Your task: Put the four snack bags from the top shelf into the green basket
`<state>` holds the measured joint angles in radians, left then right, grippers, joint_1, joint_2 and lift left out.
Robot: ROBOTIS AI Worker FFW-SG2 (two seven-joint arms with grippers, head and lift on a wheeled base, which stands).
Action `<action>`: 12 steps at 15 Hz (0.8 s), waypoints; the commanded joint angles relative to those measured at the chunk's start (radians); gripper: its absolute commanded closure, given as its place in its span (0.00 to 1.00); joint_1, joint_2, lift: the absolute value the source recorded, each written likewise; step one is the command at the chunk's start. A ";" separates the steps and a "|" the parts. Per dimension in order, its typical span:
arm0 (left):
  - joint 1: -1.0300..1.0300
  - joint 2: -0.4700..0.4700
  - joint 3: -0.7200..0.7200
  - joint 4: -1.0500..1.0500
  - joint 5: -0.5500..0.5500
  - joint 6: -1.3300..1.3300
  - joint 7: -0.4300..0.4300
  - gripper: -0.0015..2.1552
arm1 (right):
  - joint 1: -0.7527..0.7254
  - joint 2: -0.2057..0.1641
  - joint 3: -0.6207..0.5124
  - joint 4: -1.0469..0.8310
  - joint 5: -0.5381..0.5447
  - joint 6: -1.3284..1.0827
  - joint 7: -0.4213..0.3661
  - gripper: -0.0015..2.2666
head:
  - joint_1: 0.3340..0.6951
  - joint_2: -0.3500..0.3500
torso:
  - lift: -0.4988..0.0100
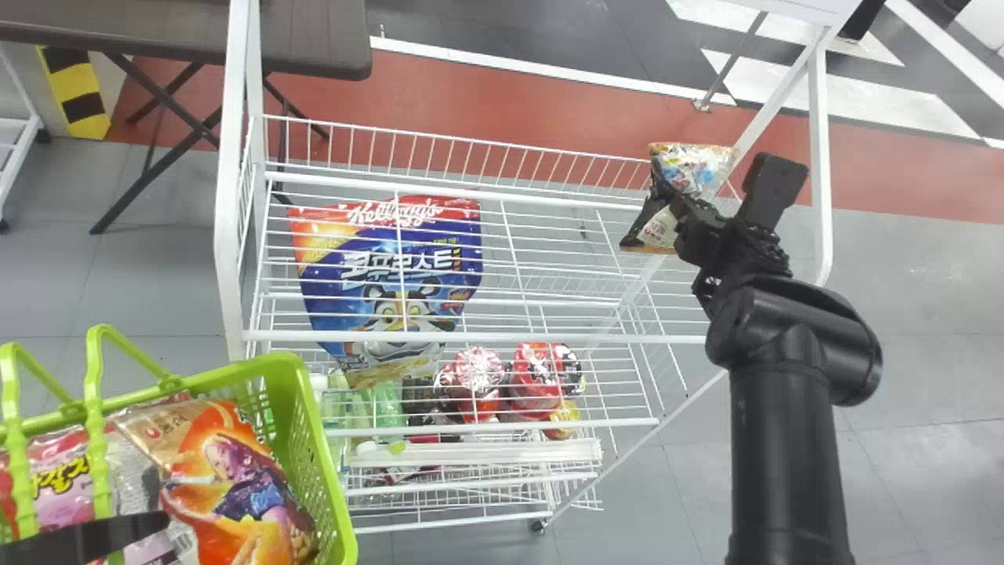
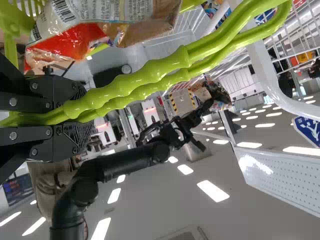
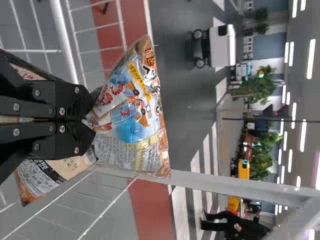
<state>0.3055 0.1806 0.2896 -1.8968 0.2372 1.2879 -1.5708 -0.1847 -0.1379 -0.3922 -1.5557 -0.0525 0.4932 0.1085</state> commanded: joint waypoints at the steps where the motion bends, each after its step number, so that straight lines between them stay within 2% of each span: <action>1: -0.006 -0.001 -0.001 0.005 -0.001 0.000 -0.010 1.00 | 0.108 0.038 0.018 -0.271 -0.066 0.153 0.000 1.00 | 1.00 0.00 | 0.98; 3: -0.009 -0.003 -0.001 0.005 -0.001 0.003 -0.010 1.00 | 0.202 0.052 0.065 -0.503 -0.145 0.359 -0.001 1.00 | 1.00 0.00 | 0.98; 5: -0.014 -0.003 0.000 0.005 -0.004 0.000 -0.010 1.00 | 0.283 0.060 0.118 -0.675 -0.204 0.525 0.000 1.00 | 1.00 0.05 | 0.98; 8: -0.019 -0.003 0.000 0.005 -0.012 0.003 -0.010 1.00 | 0.384 0.060 0.193 -0.856 -0.279 0.785 0.030 1.00 | 1.00 0.18 | 0.98; 9: -0.020 -0.003 0.000 0.005 -0.012 0.000 -0.010 1.00 | 0.396 0.060 0.204 -0.891 -0.314 0.905 0.042 1.00 | 1.00 0.27 | 0.98; 12: -0.029 -0.004 -0.007 0.009 -0.015 0.000 -0.010 1.00 | 0.433 0.060 0.266 -0.957 -0.414 1.079 0.079 1.00 | 1.00 0.40 | 0.98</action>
<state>0.2799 0.1768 0.2864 -1.8896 0.2228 1.2879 -1.5708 0.2349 -0.0782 -0.1591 -2.4876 -0.4348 1.5201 0.1817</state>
